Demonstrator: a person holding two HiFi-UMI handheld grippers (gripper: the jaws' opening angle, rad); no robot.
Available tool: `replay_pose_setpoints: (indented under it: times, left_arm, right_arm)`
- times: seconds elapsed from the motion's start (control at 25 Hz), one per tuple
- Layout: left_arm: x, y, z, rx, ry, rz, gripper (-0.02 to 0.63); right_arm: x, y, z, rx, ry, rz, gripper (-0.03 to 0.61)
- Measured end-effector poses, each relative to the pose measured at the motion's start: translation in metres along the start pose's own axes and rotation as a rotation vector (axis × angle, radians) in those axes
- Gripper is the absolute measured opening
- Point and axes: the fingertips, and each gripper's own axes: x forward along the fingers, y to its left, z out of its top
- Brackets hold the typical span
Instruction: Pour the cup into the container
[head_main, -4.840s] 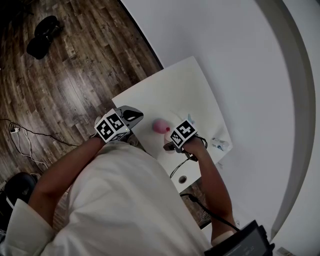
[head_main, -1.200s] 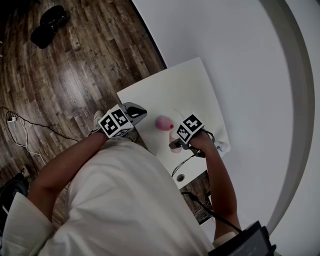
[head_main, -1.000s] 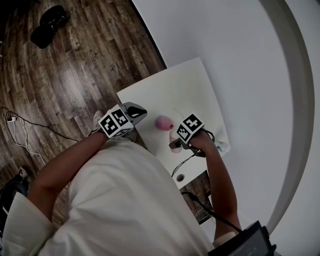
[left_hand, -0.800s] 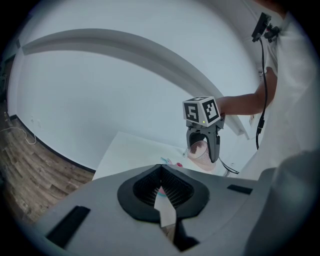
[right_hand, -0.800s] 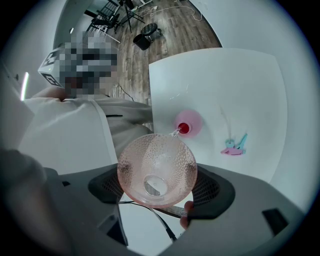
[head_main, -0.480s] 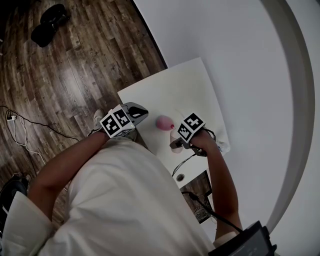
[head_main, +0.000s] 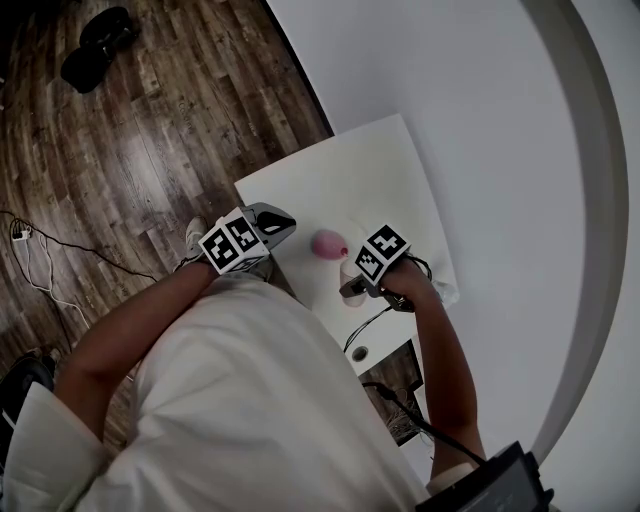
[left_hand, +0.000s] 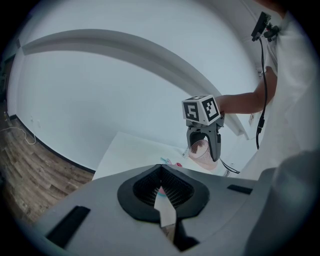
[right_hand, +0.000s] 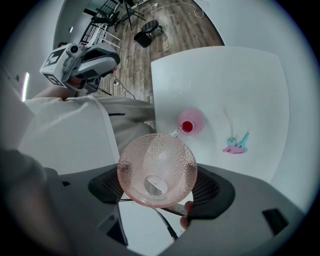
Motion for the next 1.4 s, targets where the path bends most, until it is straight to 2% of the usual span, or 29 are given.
replay_pose_setpoints:
  times: [1.4]
  left_arm:
    - [0.0018, -0.0023, -0.0037, -0.007, 0.001, 0.0, 0.011]
  right_arm:
    - [-0.008, -0.0061, -0.0014, 0.003, 0.021, 0.011, 0.385]
